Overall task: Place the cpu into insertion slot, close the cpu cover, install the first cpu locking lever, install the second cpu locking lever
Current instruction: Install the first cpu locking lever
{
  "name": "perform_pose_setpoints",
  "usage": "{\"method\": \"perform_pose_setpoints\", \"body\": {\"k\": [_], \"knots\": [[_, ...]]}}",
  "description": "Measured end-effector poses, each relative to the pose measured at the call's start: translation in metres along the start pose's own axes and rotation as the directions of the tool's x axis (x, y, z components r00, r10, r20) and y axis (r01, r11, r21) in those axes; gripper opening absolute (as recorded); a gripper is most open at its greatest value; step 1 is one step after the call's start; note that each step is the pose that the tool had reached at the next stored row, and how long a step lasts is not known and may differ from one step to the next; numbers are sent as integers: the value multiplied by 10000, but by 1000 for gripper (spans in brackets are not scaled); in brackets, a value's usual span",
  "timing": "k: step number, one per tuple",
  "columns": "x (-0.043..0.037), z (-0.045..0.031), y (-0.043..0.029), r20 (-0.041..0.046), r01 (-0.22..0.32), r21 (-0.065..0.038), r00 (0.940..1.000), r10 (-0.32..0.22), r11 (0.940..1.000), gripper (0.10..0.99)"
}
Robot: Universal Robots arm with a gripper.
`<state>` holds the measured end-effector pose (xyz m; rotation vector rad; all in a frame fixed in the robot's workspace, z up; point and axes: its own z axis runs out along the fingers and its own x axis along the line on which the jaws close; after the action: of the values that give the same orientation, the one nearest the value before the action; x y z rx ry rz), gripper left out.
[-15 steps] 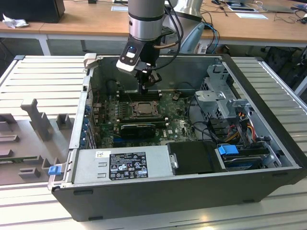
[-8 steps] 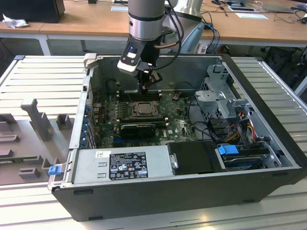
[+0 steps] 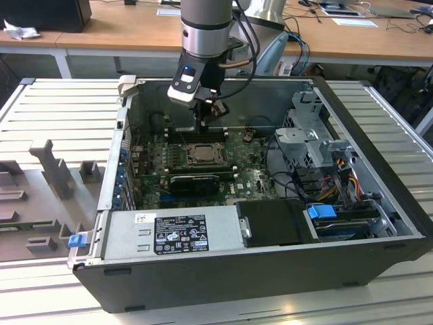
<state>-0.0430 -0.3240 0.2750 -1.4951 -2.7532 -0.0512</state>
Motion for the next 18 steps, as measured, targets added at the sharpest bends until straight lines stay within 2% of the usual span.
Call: {"method": "perform_pose_setpoints", "body": {"k": [10,18], "knots": [[0,0,0,-16,641,14,9979,-641,9979,106],[0,0,0,-45,1655,35,9862,-1655,9862,106]]}}
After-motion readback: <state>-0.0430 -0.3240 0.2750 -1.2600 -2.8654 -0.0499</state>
